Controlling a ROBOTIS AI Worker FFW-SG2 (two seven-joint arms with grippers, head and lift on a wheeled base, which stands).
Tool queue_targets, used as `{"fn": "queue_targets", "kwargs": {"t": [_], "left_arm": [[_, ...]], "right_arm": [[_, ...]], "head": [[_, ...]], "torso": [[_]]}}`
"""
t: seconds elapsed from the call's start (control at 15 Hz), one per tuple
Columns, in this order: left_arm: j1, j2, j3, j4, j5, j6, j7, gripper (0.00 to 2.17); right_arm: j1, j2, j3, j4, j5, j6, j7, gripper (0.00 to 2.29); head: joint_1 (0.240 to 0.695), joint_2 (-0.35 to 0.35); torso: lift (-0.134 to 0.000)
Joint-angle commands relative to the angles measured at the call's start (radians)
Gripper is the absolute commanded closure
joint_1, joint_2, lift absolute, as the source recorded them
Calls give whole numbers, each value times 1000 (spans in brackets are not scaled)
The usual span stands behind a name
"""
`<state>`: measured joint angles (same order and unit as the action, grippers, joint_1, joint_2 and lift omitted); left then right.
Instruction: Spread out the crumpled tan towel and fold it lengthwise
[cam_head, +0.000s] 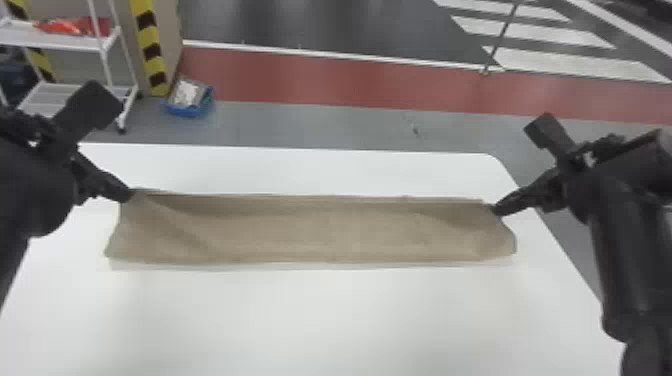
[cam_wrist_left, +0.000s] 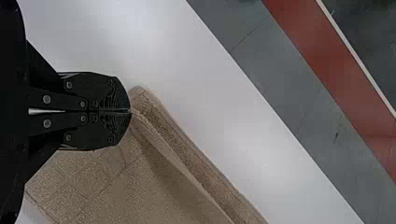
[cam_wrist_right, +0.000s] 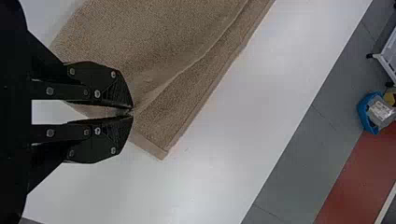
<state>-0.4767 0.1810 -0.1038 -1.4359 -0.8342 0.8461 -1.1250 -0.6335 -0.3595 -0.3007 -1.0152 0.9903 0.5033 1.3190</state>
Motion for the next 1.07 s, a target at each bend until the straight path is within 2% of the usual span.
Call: {"fn": "queue_targets", "kwargs": {"t": [0.0, 0.2, 0.4, 0.67, 0.73, 0.8, 0.87, 0.93, 1.0], "left_arm": [[-2, 0, -1, 5, 1, 0, 2, 1409], [-2, 0, 6, 5, 3, 0, 5, 1409], [-8, 0, 3, 18, 3, 0, 16, 1409], [-13, -6, -5, 34, 4, -6, 27, 1409], [-13, -6, -7, 32, 4, -6, 28, 1409], [-13, -6, -7, 32, 4, -6, 30, 1409], [-10, -6, -5, 32, 10, -6, 47, 1406], [0, -6, -1, 29, 12, -12, 65, 1382], [21, -6, 9, 22, 15, -31, 88, 1163]], "right_arm": [[0, 5, -9, 9, 1, -10, -37, 991], [-6, 5, -37, 10, -12, -10, -84, 991], [-9, 5, -46, 29, -15, 27, -185, 991], [-9, 28, -64, 33, -27, 21, -201, 981], [-8, 36, -64, 33, -25, 21, -208, 880], [-6, 43, -66, 30, -25, 27, -225, 542], [1, 59, -77, 17, -25, 30, -259, 80], [3, 62, -83, 15, -27, 33, -273, 6], [5, 65, -93, 14, -27, 39, -277, 2]], "head": [[695, -196], [695, -202], [695, -209], [695, -222], [695, -221], [695, -219], [695, -217], [695, -214], [695, -213]], "torso": [[-124], [-124], [-124], [-124], [-124], [-124], [-124], [-124], [-124]]}}
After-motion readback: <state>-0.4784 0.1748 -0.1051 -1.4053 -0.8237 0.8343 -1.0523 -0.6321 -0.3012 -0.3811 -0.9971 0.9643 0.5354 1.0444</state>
